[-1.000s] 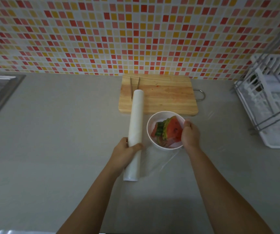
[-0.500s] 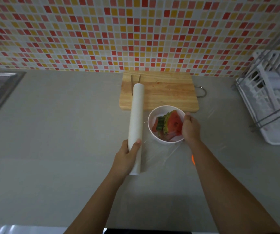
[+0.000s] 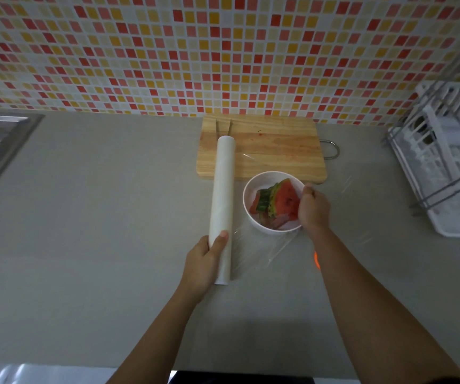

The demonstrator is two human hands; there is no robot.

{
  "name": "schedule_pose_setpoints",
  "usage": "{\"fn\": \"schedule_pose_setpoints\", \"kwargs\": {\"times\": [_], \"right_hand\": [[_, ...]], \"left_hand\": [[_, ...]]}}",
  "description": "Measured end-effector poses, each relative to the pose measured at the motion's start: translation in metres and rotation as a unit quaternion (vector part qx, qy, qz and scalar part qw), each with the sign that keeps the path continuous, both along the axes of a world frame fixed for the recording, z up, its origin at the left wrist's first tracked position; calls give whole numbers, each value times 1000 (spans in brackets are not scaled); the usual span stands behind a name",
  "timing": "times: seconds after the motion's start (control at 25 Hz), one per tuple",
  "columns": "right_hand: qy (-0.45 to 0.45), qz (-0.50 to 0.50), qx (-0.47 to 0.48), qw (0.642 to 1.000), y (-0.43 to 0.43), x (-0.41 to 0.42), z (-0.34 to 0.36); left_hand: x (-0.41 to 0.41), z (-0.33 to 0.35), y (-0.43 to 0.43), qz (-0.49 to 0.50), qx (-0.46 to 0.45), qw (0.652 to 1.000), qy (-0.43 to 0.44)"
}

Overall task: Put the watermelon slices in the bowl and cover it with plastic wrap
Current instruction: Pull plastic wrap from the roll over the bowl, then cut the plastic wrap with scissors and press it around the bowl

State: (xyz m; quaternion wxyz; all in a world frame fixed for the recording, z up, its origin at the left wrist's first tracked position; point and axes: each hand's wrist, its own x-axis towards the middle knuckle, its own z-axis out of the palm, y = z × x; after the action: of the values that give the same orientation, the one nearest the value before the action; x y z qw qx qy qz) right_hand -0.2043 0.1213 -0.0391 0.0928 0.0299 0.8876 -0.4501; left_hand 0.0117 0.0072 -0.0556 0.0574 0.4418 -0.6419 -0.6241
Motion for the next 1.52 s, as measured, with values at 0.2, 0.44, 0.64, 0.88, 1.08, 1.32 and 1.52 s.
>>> {"fn": "schedule_pose_setpoints", "kwargs": {"times": [0.2, 0.44, 0.64, 0.88, 1.08, 1.32, 1.52], "right_hand": [[-4, 0, 6, 1000, -1, -1, 0], [-17, 1, 9, 1000, 1, -1, 0], [-50, 16, 21, 998, 1, -1, 2], [-59, 23, 29, 998, 27, -6, 25], [26, 80, 226, 970, 89, 48, 14], [30, 91, 277, 956, 97, 72, -1], [23, 84, 322, 943, 101, 75, -4]], "left_hand": [[-2, -2, 0, -31, -105, 994, -11], [-1, -5, -7, -36, -43, 998, 7], [2, -6, -13, -68, -43, 997, 7], [2, -6, -13, -79, -61, 995, 4], [0, -4, -10, -71, -81, 994, 0], [2, -10, -11, -66, -75, 995, 9], [0, -11, -11, -66, -64, 996, 17]]}}
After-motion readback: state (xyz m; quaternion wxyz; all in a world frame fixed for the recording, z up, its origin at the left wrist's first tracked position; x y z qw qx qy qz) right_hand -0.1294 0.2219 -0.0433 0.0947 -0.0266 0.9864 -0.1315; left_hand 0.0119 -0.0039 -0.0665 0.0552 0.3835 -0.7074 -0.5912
